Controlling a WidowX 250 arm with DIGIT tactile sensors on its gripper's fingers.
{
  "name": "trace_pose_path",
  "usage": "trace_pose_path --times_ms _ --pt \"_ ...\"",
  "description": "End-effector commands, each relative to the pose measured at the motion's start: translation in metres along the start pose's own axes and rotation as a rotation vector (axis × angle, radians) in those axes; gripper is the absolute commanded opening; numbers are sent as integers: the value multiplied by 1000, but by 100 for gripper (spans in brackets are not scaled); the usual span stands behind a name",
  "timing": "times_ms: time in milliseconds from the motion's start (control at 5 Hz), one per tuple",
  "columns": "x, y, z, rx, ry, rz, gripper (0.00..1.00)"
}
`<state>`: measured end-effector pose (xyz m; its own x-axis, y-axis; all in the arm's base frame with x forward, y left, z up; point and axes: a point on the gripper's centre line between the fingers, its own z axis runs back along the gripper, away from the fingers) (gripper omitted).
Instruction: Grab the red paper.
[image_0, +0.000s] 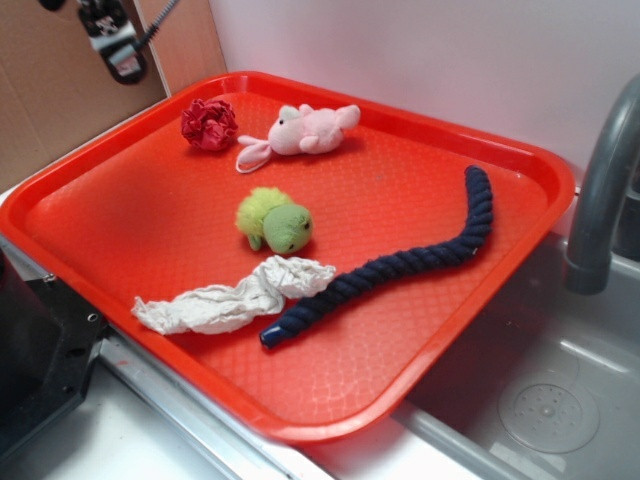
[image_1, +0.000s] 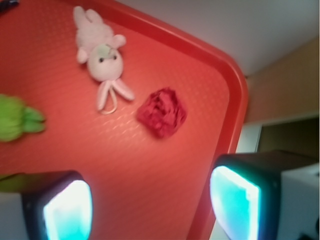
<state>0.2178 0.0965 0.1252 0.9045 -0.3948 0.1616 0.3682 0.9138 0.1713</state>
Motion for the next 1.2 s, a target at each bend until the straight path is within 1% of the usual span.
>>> trace_pose_path --times_ms 0,200,400,600,800,1000 --pt "20 21 -38 28 -25 -137 100" --pt "26 27 -60 21 -18 -178 100" --pt "29 32 -81 -36 -32 -243 100" --pt "30 35 -98 -64 -20 -275 100" --pt "34 33 -104 -125 -42 -350 0" --pt "35 28 -103 -147 -60 -379 0"
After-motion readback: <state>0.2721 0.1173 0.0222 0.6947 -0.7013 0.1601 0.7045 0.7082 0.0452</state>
